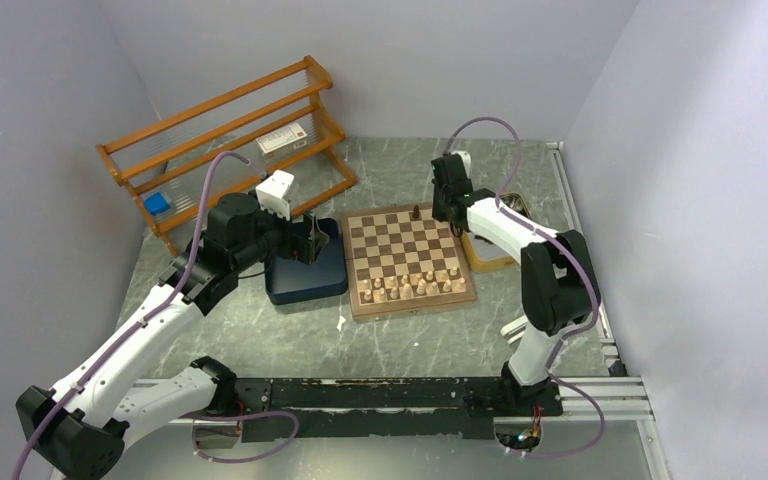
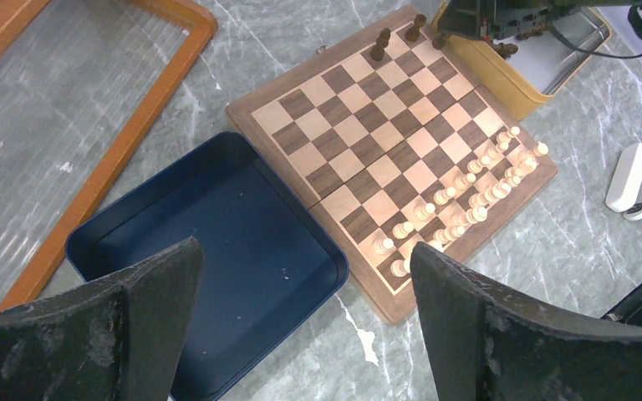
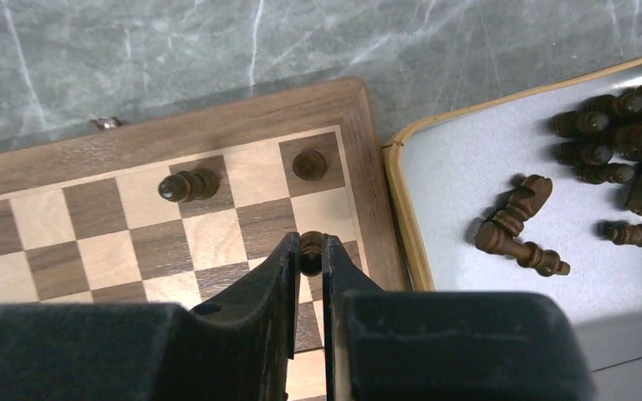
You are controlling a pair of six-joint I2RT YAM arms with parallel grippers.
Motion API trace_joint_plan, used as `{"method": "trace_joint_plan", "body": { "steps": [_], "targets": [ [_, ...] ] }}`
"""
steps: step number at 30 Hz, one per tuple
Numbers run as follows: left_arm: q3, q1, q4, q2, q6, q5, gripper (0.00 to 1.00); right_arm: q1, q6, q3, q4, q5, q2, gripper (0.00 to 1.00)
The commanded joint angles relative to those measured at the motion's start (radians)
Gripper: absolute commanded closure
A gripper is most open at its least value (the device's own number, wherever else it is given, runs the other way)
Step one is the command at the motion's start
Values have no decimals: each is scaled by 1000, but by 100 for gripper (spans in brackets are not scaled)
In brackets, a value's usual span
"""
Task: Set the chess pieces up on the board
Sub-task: Place the chess piece on the chessboard.
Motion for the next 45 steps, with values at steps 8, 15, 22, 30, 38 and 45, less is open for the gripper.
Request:
{"method": "trace_joint_plan", "body": {
  "steps": [8, 15, 22, 30, 38, 45],
  "targets": [
    [-10, -7, 18, -8, 12, -1, 2, 7, 12, -54, 90, 40, 55, 88],
    [-10, -8, 18, -7, 12, 0, 2, 6, 13, -70, 121, 63, 62, 88],
    [-10, -8, 20, -7, 12, 1, 2, 6, 16, -54, 118, 62, 87, 87],
    [-10, -8, 20, -7, 12, 3, 2, 6, 18, -24, 102, 54, 108, 86],
    [-10, -8, 21, -6, 12, 5, 2, 6, 15, -4, 72, 53, 135, 85],
    [-10, -8, 20, -8, 12, 2, 2, 6, 21, 8, 43, 52, 137, 85]
  ]
}}
